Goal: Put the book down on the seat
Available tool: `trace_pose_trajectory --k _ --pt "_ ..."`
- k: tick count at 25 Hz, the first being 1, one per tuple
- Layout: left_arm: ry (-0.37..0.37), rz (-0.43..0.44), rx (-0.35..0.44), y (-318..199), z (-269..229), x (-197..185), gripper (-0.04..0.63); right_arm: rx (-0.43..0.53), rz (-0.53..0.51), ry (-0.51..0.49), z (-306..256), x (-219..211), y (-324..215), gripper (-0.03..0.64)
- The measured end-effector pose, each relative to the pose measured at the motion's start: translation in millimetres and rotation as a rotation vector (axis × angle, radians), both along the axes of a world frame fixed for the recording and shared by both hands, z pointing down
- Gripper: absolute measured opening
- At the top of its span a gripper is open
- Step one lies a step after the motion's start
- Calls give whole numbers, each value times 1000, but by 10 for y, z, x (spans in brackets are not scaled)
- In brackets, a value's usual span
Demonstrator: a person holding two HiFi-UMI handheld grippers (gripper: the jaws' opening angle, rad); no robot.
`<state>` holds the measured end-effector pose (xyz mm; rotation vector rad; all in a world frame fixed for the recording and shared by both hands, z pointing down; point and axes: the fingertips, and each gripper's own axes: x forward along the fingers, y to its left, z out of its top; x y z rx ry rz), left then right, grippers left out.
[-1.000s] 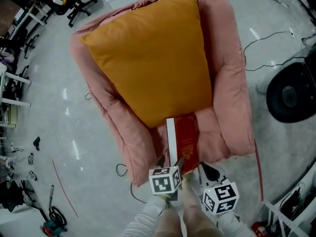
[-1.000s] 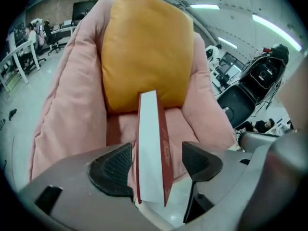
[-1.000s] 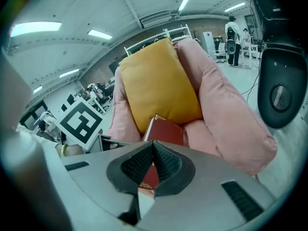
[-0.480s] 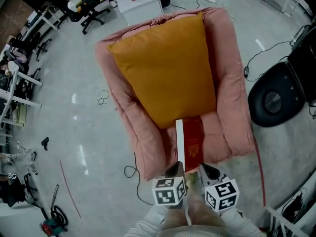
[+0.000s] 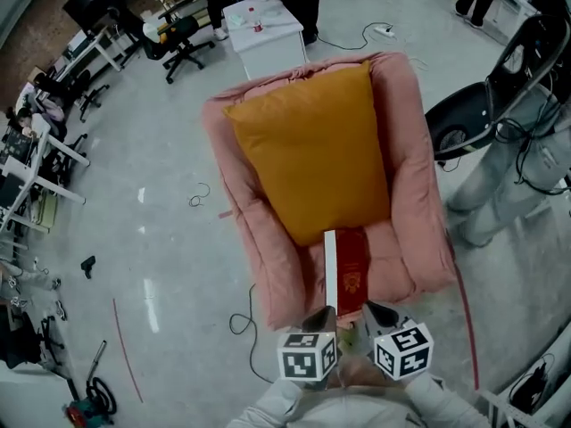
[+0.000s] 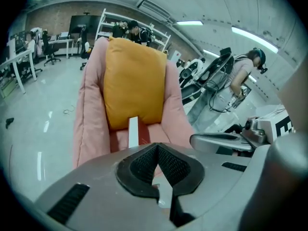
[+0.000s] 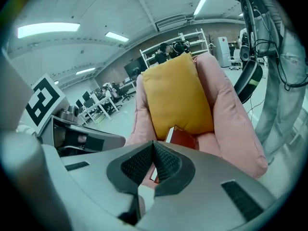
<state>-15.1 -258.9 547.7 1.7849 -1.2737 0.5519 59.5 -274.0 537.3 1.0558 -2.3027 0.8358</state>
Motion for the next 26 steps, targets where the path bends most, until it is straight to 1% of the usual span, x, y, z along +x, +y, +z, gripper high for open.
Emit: trace_pose_trajectory --k 6,10,15,19,26 --pt "-26 -18 41 -28 -226 -60 6 70 -51 -4 -293 -71 -83 5" --pt "-22 -33 67 -53 -354 -88 6 106 -76 -4 -434 -105 -117 5" --pt "-10 -54 87 -77 -397 -120 6 131 -97 -11 -469 -156 -116 5" --pt "-13 -46 91 -136 -477 -80 6 139 -109 -9 -543 -154 -152 5" --pt "-8 -44 92 -85 -440 -194 6 162 -135 5 -512 -329 -81 5"
